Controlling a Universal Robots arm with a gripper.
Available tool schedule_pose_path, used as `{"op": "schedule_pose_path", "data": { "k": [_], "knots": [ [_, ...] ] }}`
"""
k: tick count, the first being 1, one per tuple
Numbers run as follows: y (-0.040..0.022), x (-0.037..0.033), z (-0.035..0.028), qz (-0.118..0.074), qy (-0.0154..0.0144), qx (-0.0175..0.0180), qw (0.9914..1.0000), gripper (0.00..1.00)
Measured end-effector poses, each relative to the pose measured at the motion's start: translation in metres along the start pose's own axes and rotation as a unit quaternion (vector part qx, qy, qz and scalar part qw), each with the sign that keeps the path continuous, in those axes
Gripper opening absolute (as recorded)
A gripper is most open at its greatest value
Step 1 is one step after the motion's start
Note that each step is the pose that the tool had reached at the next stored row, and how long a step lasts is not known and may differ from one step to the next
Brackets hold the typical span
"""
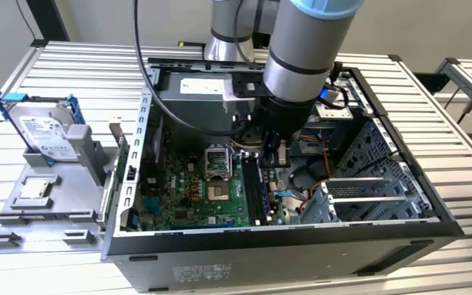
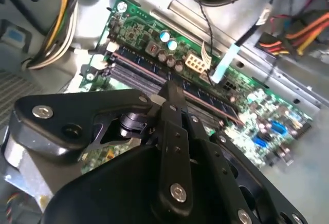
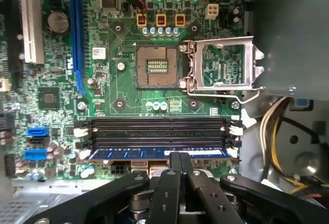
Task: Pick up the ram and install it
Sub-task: 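Press down the ram until it locks into place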
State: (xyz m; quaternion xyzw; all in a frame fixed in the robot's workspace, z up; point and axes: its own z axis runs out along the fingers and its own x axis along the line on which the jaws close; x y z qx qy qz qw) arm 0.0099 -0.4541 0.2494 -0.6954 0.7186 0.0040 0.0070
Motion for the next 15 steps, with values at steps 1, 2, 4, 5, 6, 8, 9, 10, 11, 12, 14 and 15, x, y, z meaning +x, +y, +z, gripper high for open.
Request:
{"op": "schedule_pose_path", "data": {
  "k": [1, 2, 4, 5, 6, 8, 9, 10, 11, 12, 14, 15],
  "knots": [
    [0.0000, -0.0001, -0.0047, 0.000, 0.0002, -0.0001, 1.00000, 0.00],
    [0.0000, -0.0001, -0.0092, 0.000, 0.0001, 0.0000, 1.00000, 0.00],
    [-0.0001, -0.0003, -0.0183, 0.000, 0.0001, 0.0000, 1.00000, 0.00],
    [-0.0001, -0.0003, -0.0217, 0.000, 0.0001, 0.0000, 1.00000, 0.00],
    [-0.0001, -0.0004, -0.0246, 0.000, 0.0001, -0.0001, 1.00000, 0.00],
    [-0.0001, -0.0004, -0.0273, 0.000, 0.0001, 0.0000, 1.00000, 0.00],
    [-0.0001, -0.0005, -0.0273, 0.000, 0.0000, 0.0000, 1.00000, 0.00],
    [-0.0001, -0.0004, -0.0273, 0.000, 0.0000, 0.0000, 1.00000, 0.00],
    [-0.0001, -0.0004, -0.0273, 0.000, 0.0001, 0.0000, 1.00000, 0.00],
    [-0.0001, -0.0004, -0.0273, 0.000, 0.0001, 0.0000, 1.00000, 0.00],
    [-0.0001, -0.0004, -0.0273, 0.000, 0.0001, 0.0000, 1.00000, 0.00],
    [-0.0001, -0.0004, -0.0273, 0.000, 0.0001, 0.0000, 1.00000, 0.00]
  ]
}}
